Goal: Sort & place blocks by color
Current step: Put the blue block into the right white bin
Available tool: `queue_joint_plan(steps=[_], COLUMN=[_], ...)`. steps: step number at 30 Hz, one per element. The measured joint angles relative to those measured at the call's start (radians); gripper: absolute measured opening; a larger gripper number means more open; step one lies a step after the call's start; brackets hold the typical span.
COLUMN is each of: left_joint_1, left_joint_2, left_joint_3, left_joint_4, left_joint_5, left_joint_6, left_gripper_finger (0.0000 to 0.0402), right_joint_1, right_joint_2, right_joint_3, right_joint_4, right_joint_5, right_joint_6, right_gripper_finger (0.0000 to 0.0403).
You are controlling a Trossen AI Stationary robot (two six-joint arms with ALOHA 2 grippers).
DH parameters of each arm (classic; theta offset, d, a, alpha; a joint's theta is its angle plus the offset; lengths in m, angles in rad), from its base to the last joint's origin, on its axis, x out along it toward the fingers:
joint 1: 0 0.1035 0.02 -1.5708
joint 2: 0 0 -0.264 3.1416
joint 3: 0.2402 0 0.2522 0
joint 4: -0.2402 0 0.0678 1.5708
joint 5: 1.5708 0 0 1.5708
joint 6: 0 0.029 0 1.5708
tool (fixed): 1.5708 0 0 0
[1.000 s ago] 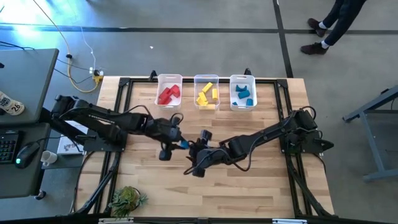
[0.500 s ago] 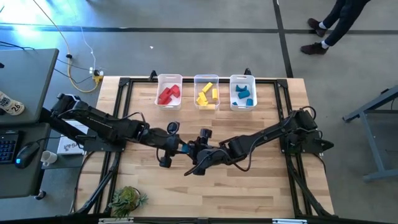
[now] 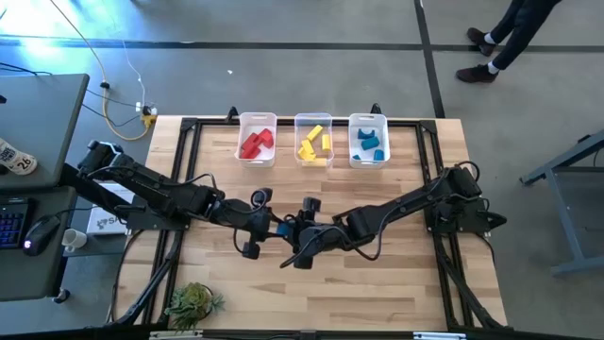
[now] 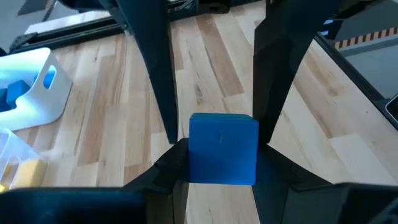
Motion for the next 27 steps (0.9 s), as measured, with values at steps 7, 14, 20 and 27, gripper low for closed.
queue_joint_plan(steps=[7,14,20,27], left_joint_1=[-0.003,-0.002,-0.002,0.007], left_joint_2=[0.000,0.000,0.000,0.000], left_joint_3=[0.000,-0.001,-0.001,-0.001], left_joint_4=[0.001,-0.004,-0.003,-0.017], left_joint_5=[-0.010,-0.008,-0.006,-0.019], left_joint_6=[0.008,0.003,0.000,-0.039], left_gripper_finger=[0.0108,0.0111,0.0130,0.0165], right_joint_1=[-0.002,-0.003,-0.003,-0.005], right_joint_2=[0.000,-0.001,-0.001,-0.001], right_joint_3=[0.000,0.000,0.000,0.000], right_joint_4=[-0.002,-0.004,-0.003,-0.001], right_joint_5=[-0.012,-0.023,-0.024,-0.023], right_joint_6=[0.025,0.055,0.078,0.080], right_gripper_finger=[0.0174,0.0095,0.0095,0.0095])
